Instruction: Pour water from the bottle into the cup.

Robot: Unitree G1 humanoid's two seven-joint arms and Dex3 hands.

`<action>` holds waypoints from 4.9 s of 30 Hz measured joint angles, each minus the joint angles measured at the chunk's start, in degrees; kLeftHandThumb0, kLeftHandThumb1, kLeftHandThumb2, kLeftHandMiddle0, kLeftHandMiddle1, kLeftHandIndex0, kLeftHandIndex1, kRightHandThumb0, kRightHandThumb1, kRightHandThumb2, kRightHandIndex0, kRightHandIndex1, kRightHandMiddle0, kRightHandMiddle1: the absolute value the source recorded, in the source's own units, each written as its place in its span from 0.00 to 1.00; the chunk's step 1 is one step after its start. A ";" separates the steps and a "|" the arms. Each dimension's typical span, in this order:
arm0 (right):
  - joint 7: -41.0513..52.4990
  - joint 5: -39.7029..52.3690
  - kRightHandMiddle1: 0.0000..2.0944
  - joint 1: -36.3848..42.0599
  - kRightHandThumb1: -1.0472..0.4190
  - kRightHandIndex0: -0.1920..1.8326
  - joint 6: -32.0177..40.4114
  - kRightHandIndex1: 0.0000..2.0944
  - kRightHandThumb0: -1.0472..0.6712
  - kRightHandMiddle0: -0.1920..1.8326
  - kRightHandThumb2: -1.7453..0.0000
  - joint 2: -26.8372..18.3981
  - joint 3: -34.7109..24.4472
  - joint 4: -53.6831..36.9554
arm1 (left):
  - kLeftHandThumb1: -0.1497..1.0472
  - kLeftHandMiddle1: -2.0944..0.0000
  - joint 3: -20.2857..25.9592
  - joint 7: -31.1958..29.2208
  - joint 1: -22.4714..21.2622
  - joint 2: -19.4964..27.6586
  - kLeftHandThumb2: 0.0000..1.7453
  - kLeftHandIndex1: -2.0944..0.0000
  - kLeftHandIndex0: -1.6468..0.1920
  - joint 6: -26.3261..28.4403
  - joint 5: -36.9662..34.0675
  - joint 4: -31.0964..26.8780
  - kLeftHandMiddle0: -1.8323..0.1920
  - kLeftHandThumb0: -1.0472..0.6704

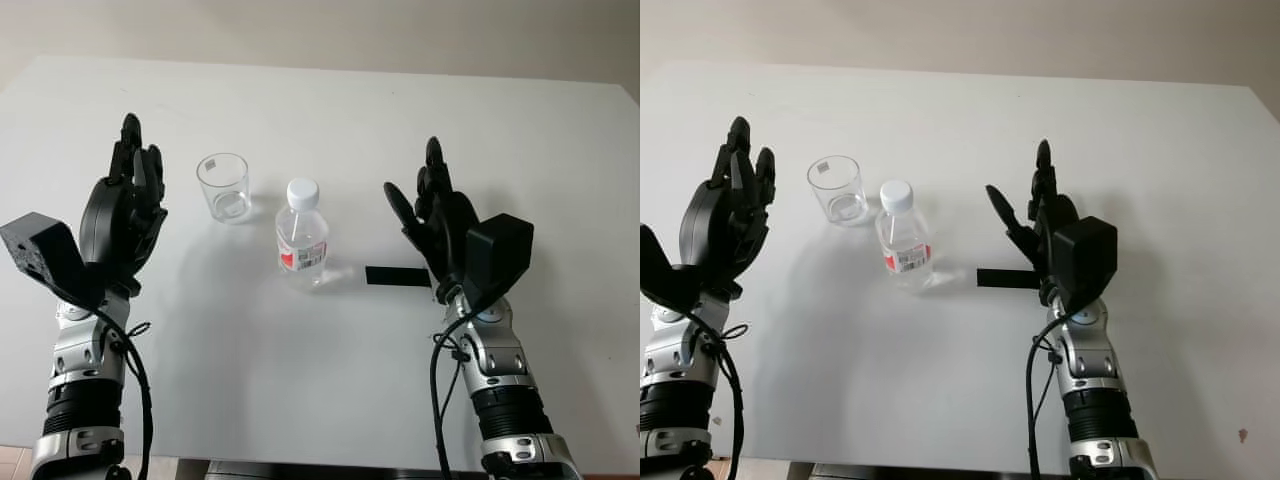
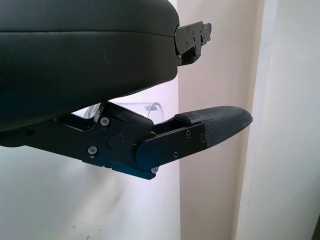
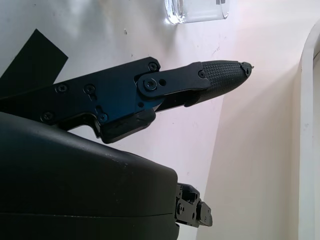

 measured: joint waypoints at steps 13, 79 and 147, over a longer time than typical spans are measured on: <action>10.71 3.86 0.00 -0.03 0.04 0.00 -3.58 0.00 0.08 0.00 0.97 -1.67 -0.14 3.67 | 1.00 1.00 -0.11 0.24 0.04 -2.05 0.40 1.00 1.00 0.01 -0.02 0.16 1.00 0.18; 15.37 -0.13 1.00 -8.44 0.01 1.00 -13.81 1.00 0.44 1.00 0.95 10.52 13.32 16.17 | 1.00 1.00 0.02 1.90 1.07 -3.55 0.39 1.00 1.00 0.42 -0.85 -0.17 1.00 0.17; -21.76 -46.69 1.00 -54.89 0.00 0.46 -7.09 1.00 0.46 0.18 0.90 1.03 37.85 59.13 | 1.00 1.00 -0.70 3.41 -2.49 -2.36 0.39 1.00 1.00 -2.23 2.34 4.07 1.00 0.17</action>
